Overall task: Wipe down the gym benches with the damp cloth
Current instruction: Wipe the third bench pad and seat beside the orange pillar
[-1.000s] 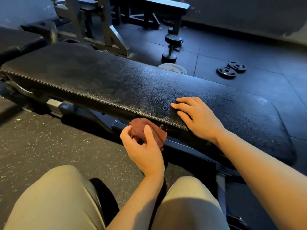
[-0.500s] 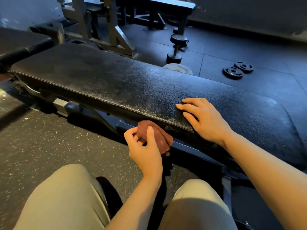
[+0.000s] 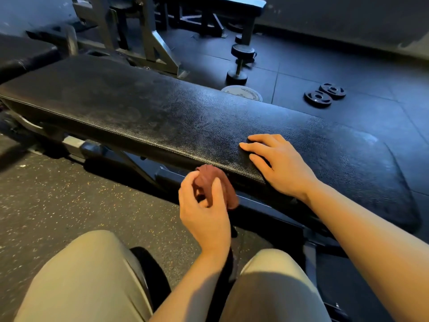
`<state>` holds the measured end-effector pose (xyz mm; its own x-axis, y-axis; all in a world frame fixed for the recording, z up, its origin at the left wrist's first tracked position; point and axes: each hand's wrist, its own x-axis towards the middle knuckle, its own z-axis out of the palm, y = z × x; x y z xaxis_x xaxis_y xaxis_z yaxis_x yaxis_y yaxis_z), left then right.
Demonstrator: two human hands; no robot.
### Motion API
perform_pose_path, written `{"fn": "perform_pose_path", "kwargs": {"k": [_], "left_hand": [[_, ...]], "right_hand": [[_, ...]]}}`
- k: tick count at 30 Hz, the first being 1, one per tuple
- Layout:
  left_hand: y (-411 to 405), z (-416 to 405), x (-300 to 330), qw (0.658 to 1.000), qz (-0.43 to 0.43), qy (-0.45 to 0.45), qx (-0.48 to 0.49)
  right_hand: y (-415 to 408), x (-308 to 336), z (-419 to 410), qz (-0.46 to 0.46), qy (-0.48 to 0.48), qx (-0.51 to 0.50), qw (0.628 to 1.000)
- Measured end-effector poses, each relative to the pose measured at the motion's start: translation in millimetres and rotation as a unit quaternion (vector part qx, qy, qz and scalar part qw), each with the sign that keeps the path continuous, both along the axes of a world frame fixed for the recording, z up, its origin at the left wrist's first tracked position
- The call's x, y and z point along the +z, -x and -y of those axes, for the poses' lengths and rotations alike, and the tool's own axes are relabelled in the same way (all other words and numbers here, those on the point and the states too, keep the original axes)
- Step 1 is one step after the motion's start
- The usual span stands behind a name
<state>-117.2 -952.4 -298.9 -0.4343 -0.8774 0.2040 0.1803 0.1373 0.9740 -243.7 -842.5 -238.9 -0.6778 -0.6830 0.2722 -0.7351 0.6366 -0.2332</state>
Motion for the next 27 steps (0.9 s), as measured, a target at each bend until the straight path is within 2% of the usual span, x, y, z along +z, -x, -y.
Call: {"fn": "perform_pose_path", "kwargs": {"k": [3,6,7,12,14,18,20,22,24,27], "left_hand": [[6,-11,2,0.999,0.010,-0.015,-0.046],[-2,-28,-3,0.988,0.030,0.013,-0.152],[-5,-27,-5,0.986,0.033,0.028,-0.159],[0,10,7,0.999,0.019,0.048,0.008],[6,12,9,0.998,0.020,0.053,0.007],[2,-21,6,0.991,0.040,0.087,-0.089],[-3,-28,2,0.990,0.043,0.055,-0.119],[-2,-17,2,0.996,0.034,-0.006,-0.083],[1,4,5,0.999,0.002,-0.037,0.006],[4,18,11,0.999,-0.006,0.019,0.048]], "right_hand": [[-1,1,0,-0.004,-0.004,-0.002,1.000],[-1,2,0,0.001,-0.007,-0.001,1.000],[-1,2,0,0.004,-0.007,0.000,1.000],[0,1,-1,0.001,-0.002,-0.004,1.000],[0,0,0,-0.001,-0.004,-0.003,1.000],[0,1,-1,-0.003,-0.002,-0.002,1.000],[-1,1,-1,0.000,-0.005,-0.001,1.000],[0,1,-2,0.004,-0.004,0.000,1.000],[2,-1,-1,0.003,-0.001,0.002,1.000],[2,-2,-1,0.001,0.003,0.001,1.000]]}}
